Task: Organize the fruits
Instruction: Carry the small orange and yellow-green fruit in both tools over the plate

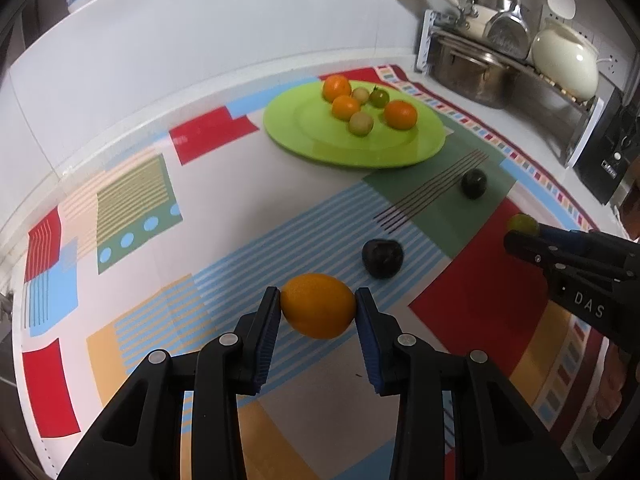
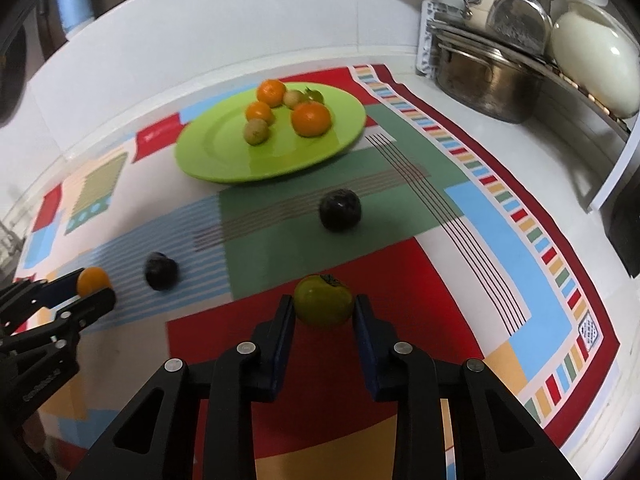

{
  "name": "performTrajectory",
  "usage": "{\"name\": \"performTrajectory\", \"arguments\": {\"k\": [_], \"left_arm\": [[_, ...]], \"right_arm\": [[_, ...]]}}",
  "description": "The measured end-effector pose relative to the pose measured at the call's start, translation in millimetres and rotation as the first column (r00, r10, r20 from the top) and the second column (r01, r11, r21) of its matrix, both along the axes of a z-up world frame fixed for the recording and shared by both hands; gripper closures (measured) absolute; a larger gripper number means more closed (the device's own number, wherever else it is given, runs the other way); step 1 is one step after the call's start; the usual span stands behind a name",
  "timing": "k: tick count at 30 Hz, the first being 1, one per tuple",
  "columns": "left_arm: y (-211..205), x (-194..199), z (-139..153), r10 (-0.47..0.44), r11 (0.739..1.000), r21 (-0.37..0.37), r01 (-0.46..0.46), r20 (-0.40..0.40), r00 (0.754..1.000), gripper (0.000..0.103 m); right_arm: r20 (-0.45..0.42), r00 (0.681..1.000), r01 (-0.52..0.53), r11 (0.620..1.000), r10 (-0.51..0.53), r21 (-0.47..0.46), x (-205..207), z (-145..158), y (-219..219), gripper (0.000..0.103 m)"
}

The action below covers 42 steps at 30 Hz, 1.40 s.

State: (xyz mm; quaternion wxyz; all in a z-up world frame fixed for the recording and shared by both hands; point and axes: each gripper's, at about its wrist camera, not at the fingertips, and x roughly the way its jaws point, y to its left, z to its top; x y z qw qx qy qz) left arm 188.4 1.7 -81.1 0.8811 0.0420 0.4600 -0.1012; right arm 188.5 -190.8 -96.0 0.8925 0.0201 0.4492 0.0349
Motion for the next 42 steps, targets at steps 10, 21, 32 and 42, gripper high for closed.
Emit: {"name": "performTrajectory", "arguments": {"k": [10,21,32,42], "left_arm": [[-5.6,-8.4,37.0,-0.04,0.999,-0.024,0.042,0.098,0.994,0.066],[-11.3,-10.0,72.0,-0.068,0.996,-0.039,0.077,0.19,0.979,0.066],[-17.3,6.9,93.0,-0.087,0.995,-0.019,0.095,0.256,0.963,0.066],[-15.5,28.9,110.8,-0.09,0.996,0.003,0.094,0.31,0.946,0.066]], "right_arm": [[0.074,0.996,-0.055,0.998,0.052,0.044,-13.5,31.7,7.7,0.072],[0.157,0.984,-0.091,0.994,0.08,0.063,-17.7,63.5,10.4,0.072],[0.223,0.97,-0.108,0.993,0.093,0.054,-4.7,86.4,11.7,0.072],[0.274,0.955,-0.126,0.991,0.113,0.034,18.1,106.8,18.1,0.072]]}}
